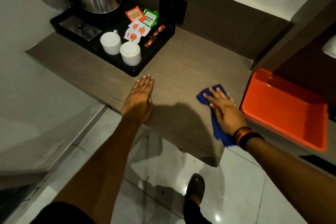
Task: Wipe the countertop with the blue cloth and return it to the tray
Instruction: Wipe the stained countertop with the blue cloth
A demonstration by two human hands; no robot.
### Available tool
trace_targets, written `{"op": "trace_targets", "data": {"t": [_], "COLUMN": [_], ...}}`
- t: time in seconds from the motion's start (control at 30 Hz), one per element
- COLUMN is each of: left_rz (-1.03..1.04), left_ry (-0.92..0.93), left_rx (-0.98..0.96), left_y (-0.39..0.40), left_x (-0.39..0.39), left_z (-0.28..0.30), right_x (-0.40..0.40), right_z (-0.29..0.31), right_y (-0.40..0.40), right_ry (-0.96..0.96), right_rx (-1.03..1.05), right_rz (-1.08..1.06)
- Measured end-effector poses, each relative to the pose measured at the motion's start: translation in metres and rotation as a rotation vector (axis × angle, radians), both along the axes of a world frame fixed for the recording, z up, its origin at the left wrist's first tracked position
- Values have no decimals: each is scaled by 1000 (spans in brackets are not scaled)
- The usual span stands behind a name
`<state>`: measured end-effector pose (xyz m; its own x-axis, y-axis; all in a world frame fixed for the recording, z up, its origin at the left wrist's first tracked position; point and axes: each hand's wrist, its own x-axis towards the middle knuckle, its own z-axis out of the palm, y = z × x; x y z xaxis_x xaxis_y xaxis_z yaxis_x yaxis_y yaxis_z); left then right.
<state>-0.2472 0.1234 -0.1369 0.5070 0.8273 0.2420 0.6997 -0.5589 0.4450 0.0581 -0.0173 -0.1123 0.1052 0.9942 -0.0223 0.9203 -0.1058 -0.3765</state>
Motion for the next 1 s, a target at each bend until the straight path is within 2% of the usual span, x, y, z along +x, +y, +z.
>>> {"op": "trace_targets", "data": {"t": [0.07,0.17,0.3,0.37,0.43,0.57,0.63,0.73,0.8,0.87,1.0], "left_rz": [-14,46,45,49,65,4,22,19,-9,-27,-2], "left_ry": [11,26,70,50,-15,-18,0,7,5,15,45], "left_rx": [22,-63,-103,-140,-172,-41,-38,-44,-32,-30,-18], "left_y": [5,9,0,-12,-29,-55,-49,-49,-53,-54,-53], "left_x": [-2,3,7,18,38,68,69,69,68,68,68], "left_z": [-6,-8,8,16,22,9,2,2,9,16,12], "right_x": [-4,-41,-101,-87,-58,-16,-15,-38,-61,-67,-42], "right_z": [-3,-3,-2,-1,-2,-8,-9,-8,-8,-7,-12], "right_y": [47,84,25,-5,-11,37,70,78,55,28,45], "right_ry": [-23,-12,-17,34,32,46,83,86,45,94,105], "right_rx": [26,44,70,50,53,54,73,130,181,164,170], "right_rz": [-91,-139,134,155,78,-121,-172,-141,-36,41,-40]}}
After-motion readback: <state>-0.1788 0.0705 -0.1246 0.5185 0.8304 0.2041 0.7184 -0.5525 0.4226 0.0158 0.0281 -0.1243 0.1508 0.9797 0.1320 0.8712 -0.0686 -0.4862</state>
